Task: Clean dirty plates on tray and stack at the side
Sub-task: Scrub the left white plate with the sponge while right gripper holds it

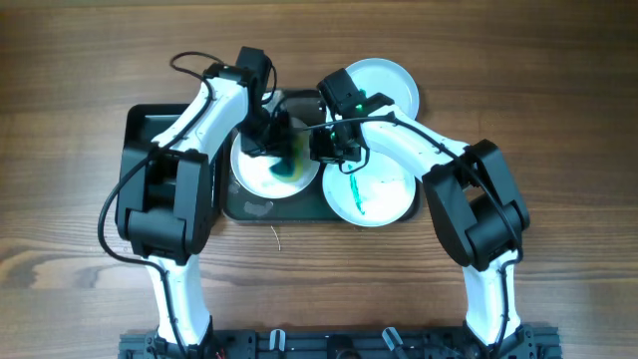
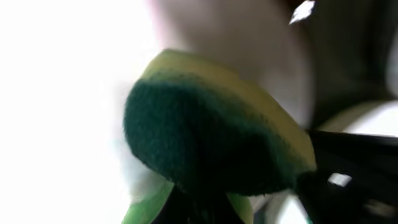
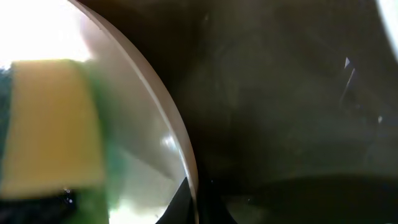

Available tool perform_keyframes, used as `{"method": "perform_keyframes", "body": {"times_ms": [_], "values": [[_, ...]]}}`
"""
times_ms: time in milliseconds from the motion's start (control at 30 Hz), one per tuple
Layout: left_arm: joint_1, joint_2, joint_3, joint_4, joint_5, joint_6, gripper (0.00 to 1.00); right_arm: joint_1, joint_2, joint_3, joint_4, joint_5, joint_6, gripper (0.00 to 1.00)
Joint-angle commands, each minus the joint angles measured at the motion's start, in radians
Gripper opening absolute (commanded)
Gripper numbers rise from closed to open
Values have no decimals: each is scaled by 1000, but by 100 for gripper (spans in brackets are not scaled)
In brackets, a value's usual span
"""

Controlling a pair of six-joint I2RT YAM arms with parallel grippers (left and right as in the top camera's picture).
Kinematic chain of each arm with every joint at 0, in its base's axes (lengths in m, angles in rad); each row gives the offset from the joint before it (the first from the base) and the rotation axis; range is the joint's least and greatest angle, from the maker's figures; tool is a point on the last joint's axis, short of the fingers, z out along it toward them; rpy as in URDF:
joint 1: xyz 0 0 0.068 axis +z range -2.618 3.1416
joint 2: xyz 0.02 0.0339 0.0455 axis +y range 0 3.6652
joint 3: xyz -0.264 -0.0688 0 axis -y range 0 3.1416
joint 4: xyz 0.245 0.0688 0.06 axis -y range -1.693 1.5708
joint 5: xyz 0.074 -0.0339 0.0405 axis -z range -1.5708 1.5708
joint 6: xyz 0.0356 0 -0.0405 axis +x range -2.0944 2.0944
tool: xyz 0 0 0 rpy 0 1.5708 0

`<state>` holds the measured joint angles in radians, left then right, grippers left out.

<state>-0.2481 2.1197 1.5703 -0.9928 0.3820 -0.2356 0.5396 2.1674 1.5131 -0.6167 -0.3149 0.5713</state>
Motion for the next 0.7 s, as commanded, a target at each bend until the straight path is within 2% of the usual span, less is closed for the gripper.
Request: {"method": "perform_keyframes", "body": {"times_ms": [0,100,133,167,233,300,400,433,533,600,667], "values": [[5,20,14,54,20,2,4,-6,2,-16,3,-8,-12,4],[17,20,14,65,-288,-203,4,-6,2,-16,2,-8,-11,4],[17,20,14,44,-485,-299,4,-6,2,-16,2,-8,-11,4],[17,20,14,16,-615,-364,4,-6,2,-16,2,-8,-11,4],[16,20,14,-40,-771,-452,4,-6,2,-16,2,-8,-11,4],[16,20,14,-95,-818,-496,4,-6,2,-16,3,-8,-11,4],[11,20,14,-158,-705,-492,4,-6,2,-16,3,-8,-10,4],[9,20,14,-167,-551,-398,4,-8,2,-16,3,-8,-10,5],[9,20,14,-159,-271,-204,4,-18,2,-16,6,-41,-12,4],[9,20,14,-154,-158,-108,4,-32,4,-28,21,-92,-23,4],[9,20,14,-146,-130,-73,4,-47,12,-46,49,-160,-48,4]]}}
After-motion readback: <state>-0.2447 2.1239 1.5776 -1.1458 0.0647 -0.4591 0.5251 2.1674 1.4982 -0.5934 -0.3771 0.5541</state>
